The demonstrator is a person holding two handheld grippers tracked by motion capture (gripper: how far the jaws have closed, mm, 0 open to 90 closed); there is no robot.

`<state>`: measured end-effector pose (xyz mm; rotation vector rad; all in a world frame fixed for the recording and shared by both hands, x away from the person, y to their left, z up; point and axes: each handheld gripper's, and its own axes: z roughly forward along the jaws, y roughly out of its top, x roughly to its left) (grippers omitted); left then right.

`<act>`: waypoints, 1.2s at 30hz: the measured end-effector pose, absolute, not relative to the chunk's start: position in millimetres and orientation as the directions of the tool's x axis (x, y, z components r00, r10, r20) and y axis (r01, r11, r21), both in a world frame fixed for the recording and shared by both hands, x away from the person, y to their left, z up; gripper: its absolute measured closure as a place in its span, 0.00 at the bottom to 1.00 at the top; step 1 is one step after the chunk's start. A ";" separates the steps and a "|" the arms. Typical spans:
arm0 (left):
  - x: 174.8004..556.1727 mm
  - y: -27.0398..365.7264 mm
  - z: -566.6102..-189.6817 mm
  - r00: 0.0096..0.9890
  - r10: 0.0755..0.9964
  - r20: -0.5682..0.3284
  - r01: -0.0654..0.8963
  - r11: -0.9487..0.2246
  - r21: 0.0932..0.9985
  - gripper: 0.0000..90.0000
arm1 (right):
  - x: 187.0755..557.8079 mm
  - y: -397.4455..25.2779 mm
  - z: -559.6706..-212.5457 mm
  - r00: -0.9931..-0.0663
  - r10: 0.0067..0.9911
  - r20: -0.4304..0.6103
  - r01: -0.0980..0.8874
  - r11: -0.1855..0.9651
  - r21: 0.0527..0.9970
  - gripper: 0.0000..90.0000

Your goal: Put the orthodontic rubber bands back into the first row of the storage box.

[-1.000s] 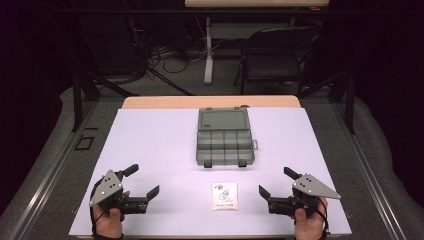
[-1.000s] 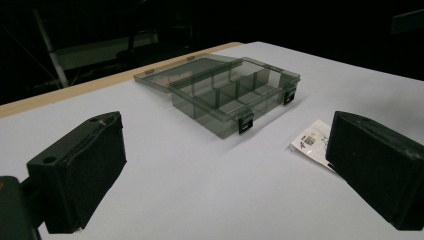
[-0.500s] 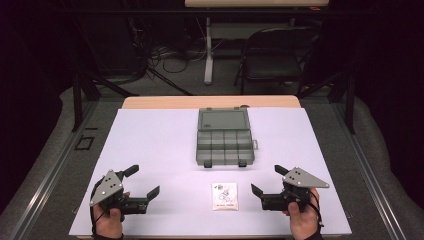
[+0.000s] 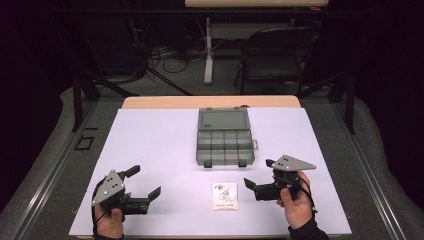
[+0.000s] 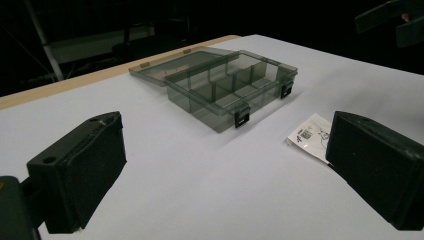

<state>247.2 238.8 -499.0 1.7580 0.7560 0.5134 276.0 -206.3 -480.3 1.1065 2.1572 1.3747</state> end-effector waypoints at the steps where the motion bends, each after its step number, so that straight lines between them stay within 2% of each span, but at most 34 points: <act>1: 247.3 239.2 -499.0 0.702 0.712 -0.028 0.237 -0.196 0.952 0.03 | 278.3 -205.0 -479.7 -0.634 0.766 0.109 0.429 0.231 0.873 0.01; 12: 248.3 239.8 -499.7 0.699 0.714 -0.038 0.248 -0.192 0.950 0.03 | 299.3 -189.0 -473.3 -0.672 0.735 0.094 0.442 0.296 0.847 0.00; 20: 248.5 239.8 -499.8 0.700 0.713 -0.039 0.249 -0.193 0.949 0.03 | 315.7 -178.7 -477.7 -0.671 0.733 0.112 0.479 0.313 0.820 0.00; 26: 248.7 239.7 -499.9 0.701 0.712 -0.039 0.250 -0.194 0.949 0.03 | 318.0 -172.4 -481.9 -0.679 0.729 0.090 0.470 0.338 0.815 0.00; 30: 248.7 239.8 -499.9 0.701 0.712 -0.040 0.251 -0.194 0.949 0.03 | 317.8 -169.0 -485.8 -0.687 0.723 0.079 0.464 0.352 0.813 0.06; 33: 248.7 239.9 -499.9 0.701 0.712 -0.040 0.251 -0.194 0.948 0.03 | 318.0 -169.1 -489.8 -0.695 0.714 0.087 0.464 0.352 0.813 0.16; 36: 248.9 239.9 -500.0 0.702 0.711 -0.041 0.252 -0.194 0.948 0.03 | 319.5 -168.2 -494.3 -0.703 0.705 0.095 0.475 0.365 0.801 0.18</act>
